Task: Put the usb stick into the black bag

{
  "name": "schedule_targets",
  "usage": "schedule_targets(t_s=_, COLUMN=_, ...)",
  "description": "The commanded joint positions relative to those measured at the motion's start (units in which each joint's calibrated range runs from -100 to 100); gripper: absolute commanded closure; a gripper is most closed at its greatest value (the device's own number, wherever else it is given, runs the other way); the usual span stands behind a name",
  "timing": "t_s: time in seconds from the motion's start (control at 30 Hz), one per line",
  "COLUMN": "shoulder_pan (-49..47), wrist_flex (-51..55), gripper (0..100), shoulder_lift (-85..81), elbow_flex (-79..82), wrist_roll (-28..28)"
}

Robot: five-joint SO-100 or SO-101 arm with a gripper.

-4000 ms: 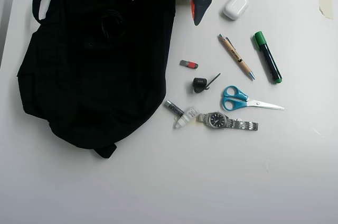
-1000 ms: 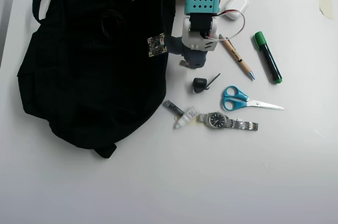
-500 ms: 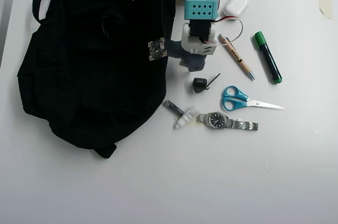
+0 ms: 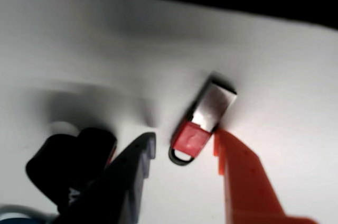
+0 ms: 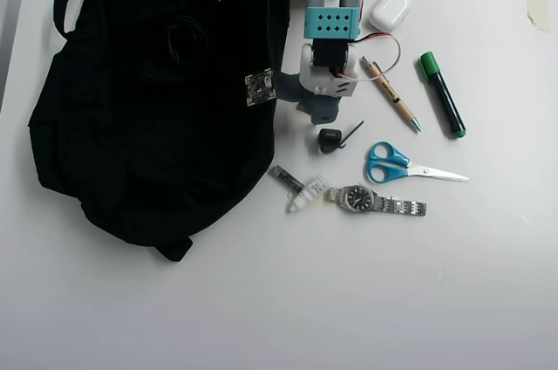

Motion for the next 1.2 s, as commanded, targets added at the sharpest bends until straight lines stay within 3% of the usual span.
schedule_targets(t_s=0.0, shoulder_pan=-0.05, wrist_flex=-0.83, gripper=85, shoulder_lift=0.36, elbow_flex=-0.16, wrist_roll=-16.82)
schedule_targets(t_s=0.17, shoulder_pan=-0.05, wrist_flex=-0.83, gripper=86, shoulder_lift=0.36, elbow_flex=0.38, wrist_roll=-16.87)
schedule_targets(t_s=0.27, shoulder_pan=0.10, wrist_flex=-0.83, gripper=98, shoulder_lift=0.36, elbow_flex=0.38, wrist_roll=-16.92)
schedule_targets(t_s=0.7, shoulder_pan=1.37, wrist_flex=0.98, gripper=98, shoulder_lift=-2.21, elbow_flex=-3.22, wrist_roll=-16.76)
schedule_targets(t_s=0.93, shoulder_pan=8.85, wrist_flex=19.67, gripper=98, shoulder_lift=-8.11, elbow_flex=-31.25, wrist_roll=-7.38)
schedule_targets(t_s=1.17, shoulder_pan=25.75, wrist_flex=32.24, gripper=98, shoulder_lift=-8.02, elbow_flex=-44.37, wrist_roll=-4.39)
